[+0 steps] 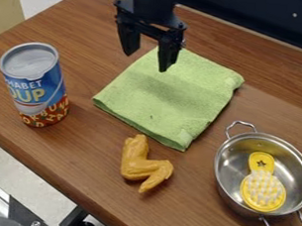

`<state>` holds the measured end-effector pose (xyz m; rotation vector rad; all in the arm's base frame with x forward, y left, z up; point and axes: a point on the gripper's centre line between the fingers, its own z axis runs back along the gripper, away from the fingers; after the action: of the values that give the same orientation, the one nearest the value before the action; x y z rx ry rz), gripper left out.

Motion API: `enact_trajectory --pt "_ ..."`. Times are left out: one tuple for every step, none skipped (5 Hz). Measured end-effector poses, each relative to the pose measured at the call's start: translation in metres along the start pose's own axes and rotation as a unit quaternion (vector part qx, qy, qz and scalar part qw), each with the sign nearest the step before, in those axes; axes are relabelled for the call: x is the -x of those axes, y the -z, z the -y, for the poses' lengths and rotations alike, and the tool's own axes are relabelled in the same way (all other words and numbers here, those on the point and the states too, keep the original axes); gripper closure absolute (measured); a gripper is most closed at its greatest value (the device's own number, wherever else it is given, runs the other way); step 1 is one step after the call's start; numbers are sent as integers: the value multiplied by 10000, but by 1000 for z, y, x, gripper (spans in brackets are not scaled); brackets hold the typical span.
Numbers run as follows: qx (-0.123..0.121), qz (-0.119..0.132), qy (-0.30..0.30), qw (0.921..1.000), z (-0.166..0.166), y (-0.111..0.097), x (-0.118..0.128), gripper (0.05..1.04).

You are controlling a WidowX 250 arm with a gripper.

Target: Move the green cloth to the upper of the table

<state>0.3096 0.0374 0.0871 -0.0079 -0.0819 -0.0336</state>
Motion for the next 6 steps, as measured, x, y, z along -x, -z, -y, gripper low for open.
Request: enact_trajectory --pt "-70 88 12 9999 9 2 -3 83" --pt "-57 81 30 9999 13 6 -3 83" --pt "9 18 56 10000 20 12 -1 133" --pt "141 79 11 9999 26 17 1 400" --pt "156 64 41 9998 30 24 2 692" --pt "186 89 43 9998 32 33 2 912"
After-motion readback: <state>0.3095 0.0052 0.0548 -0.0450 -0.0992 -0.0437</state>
